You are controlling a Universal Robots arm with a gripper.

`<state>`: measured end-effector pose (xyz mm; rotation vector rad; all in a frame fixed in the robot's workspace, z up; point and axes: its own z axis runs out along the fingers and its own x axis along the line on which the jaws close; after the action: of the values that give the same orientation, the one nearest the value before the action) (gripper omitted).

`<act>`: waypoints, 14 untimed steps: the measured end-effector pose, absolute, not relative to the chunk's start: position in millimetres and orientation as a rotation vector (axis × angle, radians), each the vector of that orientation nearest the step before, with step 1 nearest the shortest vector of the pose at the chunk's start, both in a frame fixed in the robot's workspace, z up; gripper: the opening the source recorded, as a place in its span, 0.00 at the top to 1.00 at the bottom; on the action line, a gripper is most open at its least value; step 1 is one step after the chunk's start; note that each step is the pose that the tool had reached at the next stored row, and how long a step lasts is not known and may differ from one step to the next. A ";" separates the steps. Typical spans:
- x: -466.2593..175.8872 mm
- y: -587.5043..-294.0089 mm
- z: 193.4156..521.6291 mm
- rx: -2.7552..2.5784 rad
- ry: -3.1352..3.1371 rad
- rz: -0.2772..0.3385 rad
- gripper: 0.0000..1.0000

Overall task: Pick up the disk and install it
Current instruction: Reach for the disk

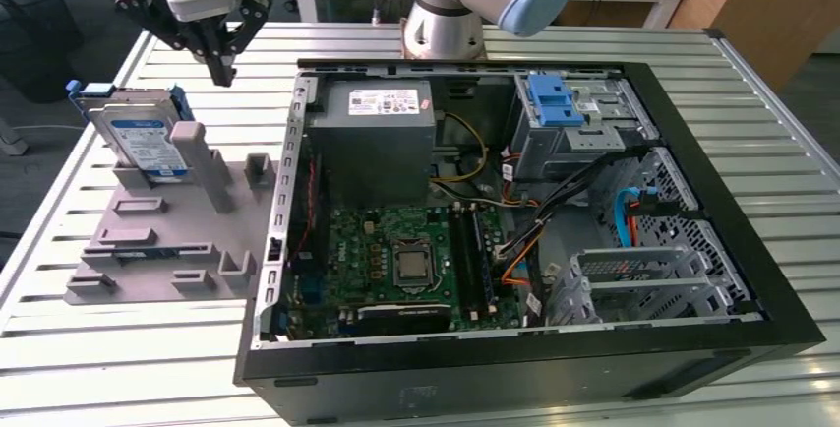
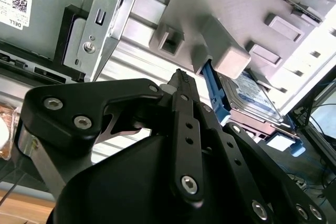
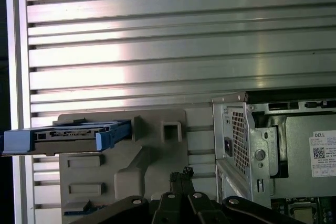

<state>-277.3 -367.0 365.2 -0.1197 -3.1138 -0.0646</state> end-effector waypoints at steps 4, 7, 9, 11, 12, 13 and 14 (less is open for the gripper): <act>-277.6 -366.7 364.8 -0.120 -3.110 -0.064 0.89; -277.7 -366.7 364.6 -0.120 -3.108 -0.064 0.89; -278.3 -366.6 364.4 -0.120 -3.107 -0.064 0.89; -279.1 -366.5 364.1 -0.120 -3.107 -0.064 0.89; -279.5 -366.5 364.0 -0.120 -3.106 -0.064 0.89; -279.9 -366.4 363.9 -0.120 -3.106 -0.064 0.89; -280.2 -366.4 363.9 -0.120 -3.105 -0.064 0.89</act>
<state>-280.2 -366.4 363.9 -0.1196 -3.1050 -0.0639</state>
